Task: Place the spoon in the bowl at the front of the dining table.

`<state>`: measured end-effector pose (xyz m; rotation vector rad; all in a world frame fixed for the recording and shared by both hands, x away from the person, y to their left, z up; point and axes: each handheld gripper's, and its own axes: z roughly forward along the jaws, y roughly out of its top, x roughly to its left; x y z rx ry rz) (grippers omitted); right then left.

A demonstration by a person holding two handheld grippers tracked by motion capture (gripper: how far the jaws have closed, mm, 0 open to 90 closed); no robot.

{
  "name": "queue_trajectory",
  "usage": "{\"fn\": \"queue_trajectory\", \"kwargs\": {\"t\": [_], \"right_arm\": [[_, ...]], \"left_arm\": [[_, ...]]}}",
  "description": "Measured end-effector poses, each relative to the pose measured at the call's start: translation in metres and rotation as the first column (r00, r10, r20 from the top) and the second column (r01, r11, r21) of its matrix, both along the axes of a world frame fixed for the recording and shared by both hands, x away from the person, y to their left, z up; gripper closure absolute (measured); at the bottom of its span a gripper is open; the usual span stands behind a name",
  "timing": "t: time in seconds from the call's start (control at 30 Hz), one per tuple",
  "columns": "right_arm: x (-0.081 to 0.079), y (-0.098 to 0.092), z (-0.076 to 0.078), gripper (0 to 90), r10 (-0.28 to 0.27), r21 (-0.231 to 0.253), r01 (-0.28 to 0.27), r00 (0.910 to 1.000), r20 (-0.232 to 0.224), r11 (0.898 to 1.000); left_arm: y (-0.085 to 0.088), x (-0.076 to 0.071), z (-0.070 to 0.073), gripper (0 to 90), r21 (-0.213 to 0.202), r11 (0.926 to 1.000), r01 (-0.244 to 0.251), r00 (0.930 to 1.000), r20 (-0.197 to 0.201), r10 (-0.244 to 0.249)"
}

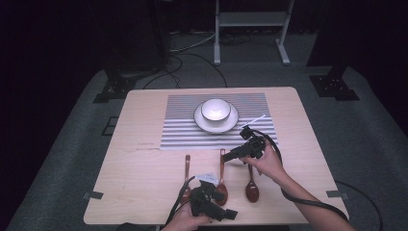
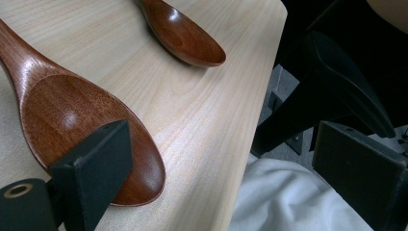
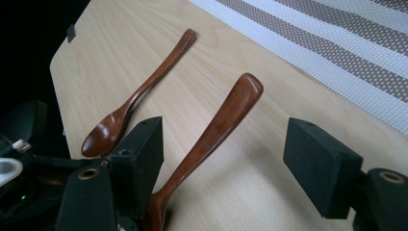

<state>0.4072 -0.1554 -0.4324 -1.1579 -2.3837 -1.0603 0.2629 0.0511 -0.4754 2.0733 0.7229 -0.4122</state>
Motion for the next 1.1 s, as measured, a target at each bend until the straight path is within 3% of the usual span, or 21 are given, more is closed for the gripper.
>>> {"fn": "queue_trajectory", "kwargs": {"t": [0.5,1.1], "right_arm": [[0.01,0.014,-0.01,41.3,-0.011,-0.022,0.01,0.9997,-0.02,1.0],[0.013,0.015,-0.011,65.0,-0.037,-0.031,0.036,0.9992,-0.018,0.999]], "left_arm": [[0.0,0.0,0.0,5.8,0.0,1.0,0.001,1.0,0.002,-0.001],[0.0,0.0,0.0,5.8,0.001,1.0,0.0,1.0,-0.002,0.0]]}}
